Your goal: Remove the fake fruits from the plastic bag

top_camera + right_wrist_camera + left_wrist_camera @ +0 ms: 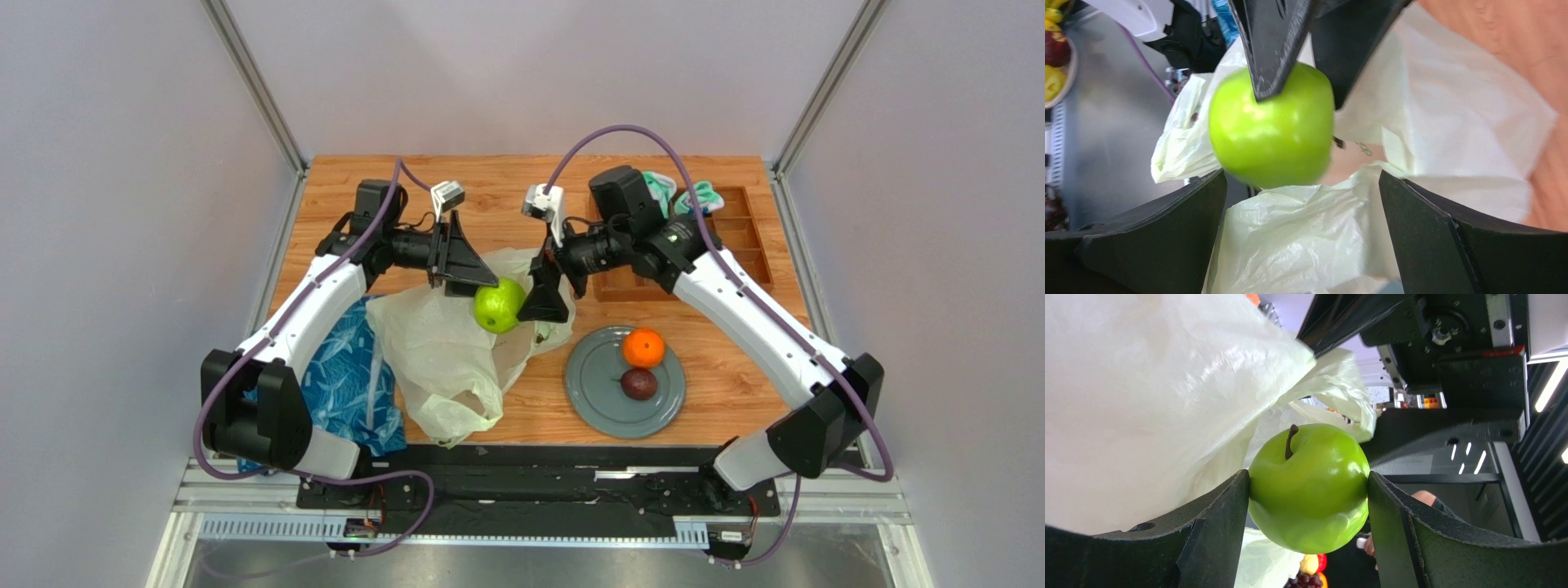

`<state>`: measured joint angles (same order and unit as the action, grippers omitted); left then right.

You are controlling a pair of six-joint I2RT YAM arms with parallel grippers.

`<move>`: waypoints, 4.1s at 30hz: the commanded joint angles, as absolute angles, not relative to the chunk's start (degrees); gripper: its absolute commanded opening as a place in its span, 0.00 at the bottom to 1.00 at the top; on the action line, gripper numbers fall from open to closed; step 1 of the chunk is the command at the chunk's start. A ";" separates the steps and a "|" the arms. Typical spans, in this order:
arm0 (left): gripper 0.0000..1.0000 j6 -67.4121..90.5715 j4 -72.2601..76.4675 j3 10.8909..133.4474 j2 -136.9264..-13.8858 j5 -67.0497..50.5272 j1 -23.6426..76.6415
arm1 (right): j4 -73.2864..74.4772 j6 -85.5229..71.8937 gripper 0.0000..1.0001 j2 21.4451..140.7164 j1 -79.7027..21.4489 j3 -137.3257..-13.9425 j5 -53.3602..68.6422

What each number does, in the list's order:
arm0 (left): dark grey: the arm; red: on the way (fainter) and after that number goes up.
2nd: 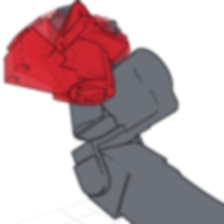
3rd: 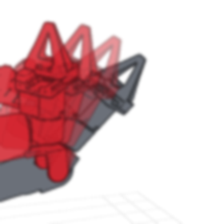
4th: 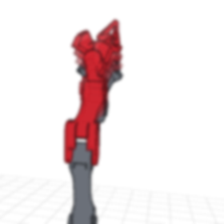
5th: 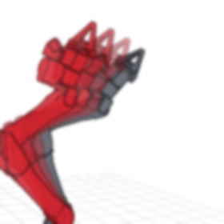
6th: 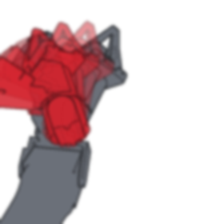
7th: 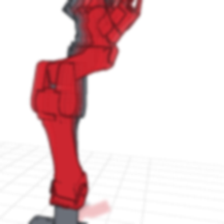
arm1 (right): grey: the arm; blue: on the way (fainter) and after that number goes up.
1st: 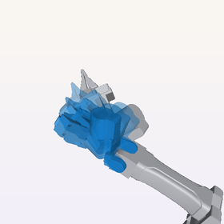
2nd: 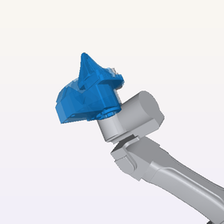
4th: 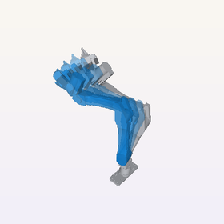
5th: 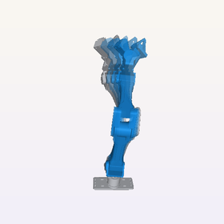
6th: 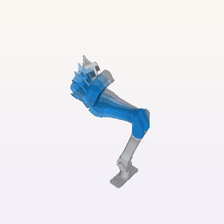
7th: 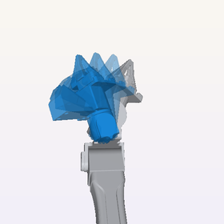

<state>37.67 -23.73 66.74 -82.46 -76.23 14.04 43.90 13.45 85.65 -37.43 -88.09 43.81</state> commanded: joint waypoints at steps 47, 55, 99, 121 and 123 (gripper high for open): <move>0.56 33.40 -31.03 70.05 -78.49 -72.51 3.78 | 38.39 22.14 0.79 93.24 -43.41 -83.76 42.36; 0.58 32.17 -31.29 66.45 -71.46 -70.66 3.17 | 39.30 18.29 0.62 97.38 -50.08 -78.76 30.94; 0.57 37.18 -24.61 59.85 -65.47 -71.63 -1.67 | 48.68 18.19 0.41 92.39 -49.15 -90.01 23.56; 0.58 37.62 -24.26 65.39 -73.04 -71.63 -1.76 | 66.36 37.53 0.43 58.89 -19.69 -51.16 11.95; 0.58 37.53 -24.26 64.95 -72.95 -71.28 -1.67 | 66.01 37.62 0.43 58.89 -18.73 -50.02 11.87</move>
<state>37.36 -25.08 64.40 -72.99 -70.46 -1.89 65.98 34.48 59.55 -20.51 -51.70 13.54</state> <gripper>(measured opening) 0.582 0.689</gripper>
